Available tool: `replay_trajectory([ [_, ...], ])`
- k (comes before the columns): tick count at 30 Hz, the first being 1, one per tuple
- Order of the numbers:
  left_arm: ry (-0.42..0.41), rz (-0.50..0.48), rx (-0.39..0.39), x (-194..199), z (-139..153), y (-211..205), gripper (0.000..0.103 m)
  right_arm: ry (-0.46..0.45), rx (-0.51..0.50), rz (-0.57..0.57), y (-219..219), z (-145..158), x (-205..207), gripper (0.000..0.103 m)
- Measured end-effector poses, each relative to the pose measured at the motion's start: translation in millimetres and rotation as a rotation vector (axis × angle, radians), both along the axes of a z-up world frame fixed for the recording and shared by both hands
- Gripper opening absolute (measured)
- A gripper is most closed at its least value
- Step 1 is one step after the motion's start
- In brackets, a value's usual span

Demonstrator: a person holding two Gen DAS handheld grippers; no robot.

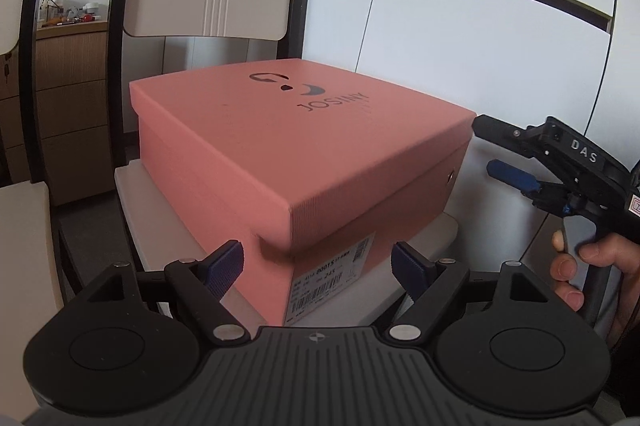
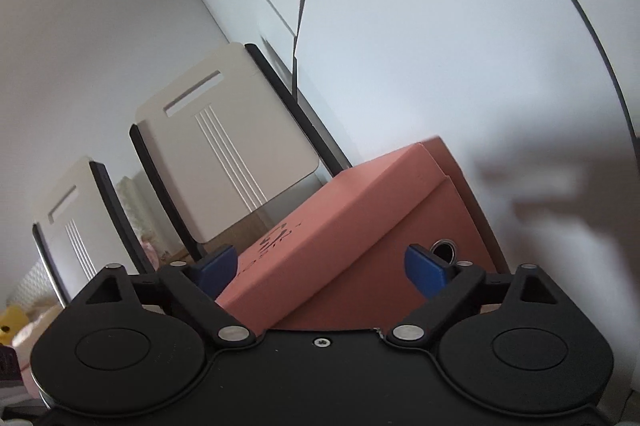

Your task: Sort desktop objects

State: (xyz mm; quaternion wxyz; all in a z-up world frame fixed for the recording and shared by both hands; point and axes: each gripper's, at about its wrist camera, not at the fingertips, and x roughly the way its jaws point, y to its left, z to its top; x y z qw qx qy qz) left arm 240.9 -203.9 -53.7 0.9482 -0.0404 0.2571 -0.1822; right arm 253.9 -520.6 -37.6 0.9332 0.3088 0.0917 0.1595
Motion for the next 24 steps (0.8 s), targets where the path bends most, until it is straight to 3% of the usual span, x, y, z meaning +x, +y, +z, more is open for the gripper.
replay_trajectory([
  [3, 0.007, 0.003, -0.006, 0, -4, 0, 0.084, -0.025, 0.092, 0.035, -13, -17, 11, 0.100],
  [8, 0.023, 0.015, 0.002, 1, -10, 0, 0.084, -0.016, 0.154, 0.058, -24, -38, 30, 0.101],
  [24, 0.058, 0.048, 0.019, 16, -18, 3, 0.084, -0.021, 0.173, 0.110, -28, -51, 55, 0.101],
])
